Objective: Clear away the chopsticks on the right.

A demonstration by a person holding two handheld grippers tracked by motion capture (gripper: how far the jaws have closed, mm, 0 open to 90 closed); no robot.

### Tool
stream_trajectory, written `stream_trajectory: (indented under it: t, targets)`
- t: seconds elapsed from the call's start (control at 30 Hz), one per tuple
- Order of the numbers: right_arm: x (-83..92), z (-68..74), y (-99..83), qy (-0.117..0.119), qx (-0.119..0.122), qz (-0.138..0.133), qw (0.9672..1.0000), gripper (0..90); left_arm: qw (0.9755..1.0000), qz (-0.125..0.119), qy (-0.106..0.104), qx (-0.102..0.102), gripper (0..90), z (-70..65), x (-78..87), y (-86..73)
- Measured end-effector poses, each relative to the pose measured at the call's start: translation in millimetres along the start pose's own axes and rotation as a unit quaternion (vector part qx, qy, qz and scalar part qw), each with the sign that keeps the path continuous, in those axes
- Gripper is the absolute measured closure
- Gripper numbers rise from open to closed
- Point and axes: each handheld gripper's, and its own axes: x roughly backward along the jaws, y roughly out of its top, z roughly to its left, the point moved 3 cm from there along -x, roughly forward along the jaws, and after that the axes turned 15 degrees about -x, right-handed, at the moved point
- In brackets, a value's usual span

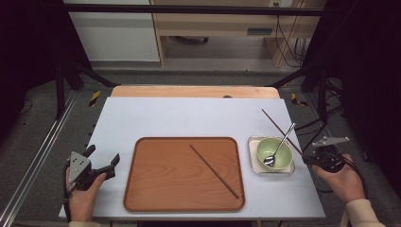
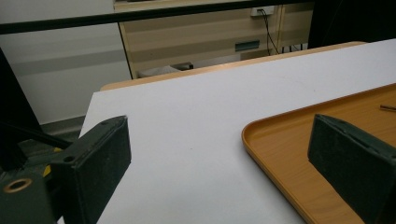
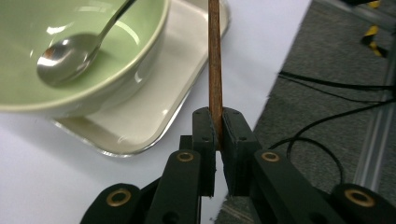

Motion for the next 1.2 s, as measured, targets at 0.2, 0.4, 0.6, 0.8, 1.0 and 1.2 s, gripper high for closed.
stream_trajectory:
  t: [0.2, 0.4, 0.6, 0.8, 1.0, 1.2]
  targets:
    - [10.4, -3.0, 9.4, -0.035, -0.021, -0.022, 0.9989, 85.0, 1.0000, -0.001, 0.000, 0.000, 5.7, 0.1, 0.2, 0.5]
    - [17.5, -8.1, 15.5, -0.055, -0.038, -0.041, 0.9969, 85.0, 1.0000, -0.002, 0.002, 0.001, 5.7, 0.9, 0.8, 0.7]
    - [27.9, -8.8, 20.5, -0.062, -0.045, -0.059, 0.9953, 85.0, 1.0000, -0.003, 0.001, 0.000, 5.7, 0.1, 0.4, 1.1]
    - [36.4, -2.4, 26.0, -0.059, -0.042, -0.077, 0.9944, 85.0, 1.0000, -0.003, 0.001, 0.000, 5.8, 0.2, 0.5, 1.1]
    - [47.4, 6.8, 35.7, -0.059, -0.035, -0.095, 0.9931, 85.1, 1.0000, -0.004, 0.001, -0.001, 5.8, 0.1, 0.5, 1.7]
    - [61.5, 23.5, 44.3, -0.047, -0.024, -0.116, 0.9919, 85.1, 1.0000, -0.004, 0.001, 0.000, 5.9, 0.2, 0.7, 1.8]
